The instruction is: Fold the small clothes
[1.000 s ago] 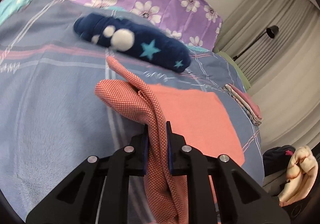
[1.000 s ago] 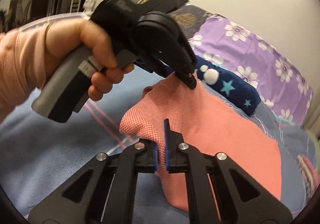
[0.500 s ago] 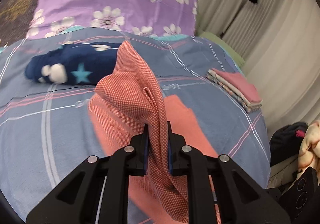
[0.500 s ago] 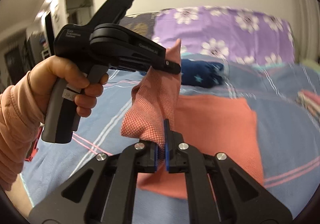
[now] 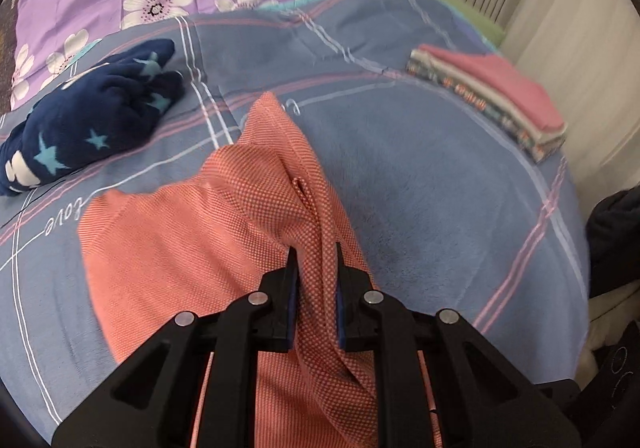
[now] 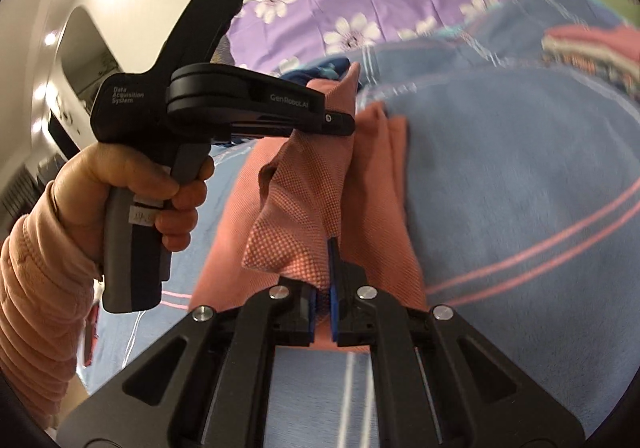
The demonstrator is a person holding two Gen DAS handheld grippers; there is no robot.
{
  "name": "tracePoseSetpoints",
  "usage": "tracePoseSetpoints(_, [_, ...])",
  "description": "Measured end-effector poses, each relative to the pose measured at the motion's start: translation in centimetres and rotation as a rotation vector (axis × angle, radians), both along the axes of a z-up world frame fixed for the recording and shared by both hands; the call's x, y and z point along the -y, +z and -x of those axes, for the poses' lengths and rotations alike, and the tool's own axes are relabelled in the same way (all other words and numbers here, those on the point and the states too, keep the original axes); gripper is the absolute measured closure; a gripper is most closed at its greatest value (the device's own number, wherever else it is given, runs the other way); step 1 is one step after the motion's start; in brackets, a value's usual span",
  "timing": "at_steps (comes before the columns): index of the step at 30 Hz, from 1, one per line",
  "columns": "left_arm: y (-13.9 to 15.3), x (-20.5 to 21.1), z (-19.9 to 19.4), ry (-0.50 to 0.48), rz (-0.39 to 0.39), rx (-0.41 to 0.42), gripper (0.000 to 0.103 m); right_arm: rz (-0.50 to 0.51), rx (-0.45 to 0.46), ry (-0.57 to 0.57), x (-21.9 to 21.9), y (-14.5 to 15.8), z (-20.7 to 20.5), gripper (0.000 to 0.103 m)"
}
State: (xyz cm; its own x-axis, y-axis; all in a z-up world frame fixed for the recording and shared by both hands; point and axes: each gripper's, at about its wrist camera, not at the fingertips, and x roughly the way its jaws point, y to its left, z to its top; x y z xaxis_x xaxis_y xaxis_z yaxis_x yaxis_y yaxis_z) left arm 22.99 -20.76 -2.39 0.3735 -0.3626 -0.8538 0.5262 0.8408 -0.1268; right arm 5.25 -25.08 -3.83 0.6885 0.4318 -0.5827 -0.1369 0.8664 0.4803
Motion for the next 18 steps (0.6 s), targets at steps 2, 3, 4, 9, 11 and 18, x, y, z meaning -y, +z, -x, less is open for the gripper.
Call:
tracePoseSetpoints(2, [-0.3, 0.7, 0.0, 0.002, -0.025, 0.009, 0.071, -0.027, -0.02, 0.01, 0.4, -0.8, 0.1, 0.099])
tracePoseSetpoints(3, [-0.2, 0.7, 0.1, 0.007, -0.031, 0.022, 0.062, -0.033, -0.026, 0.014, 0.5, -1.1, 0.1, 0.098])
tracePoseSetpoints(4, [0.2, 0.7, 0.2, 0.015, -0.038, 0.053, 0.05, -0.04, -0.033, 0.018, 0.6, -1.5, 0.3, 0.098])
tracePoseSetpoints(9, [2.8, -0.4, 2.0, 0.031, -0.083, 0.197, 0.032, -0.153, -0.096, 0.024, 2.3, -3.5, 0.5, 0.098])
tracePoseSetpoints(11, [3.4, -1.4, 3.0, 0.042, -0.112, 0.243, 0.03, -0.221, -0.119, 0.018, 3.2, -4.1, 0.8, 0.096])
tracePoseSetpoints(18, [2.0, -7.7, 9.1, 0.092, -0.169, 0.295, 0.021, -0.271, -0.134, 0.016, 3.6, -4.2, 1.4, 0.092])
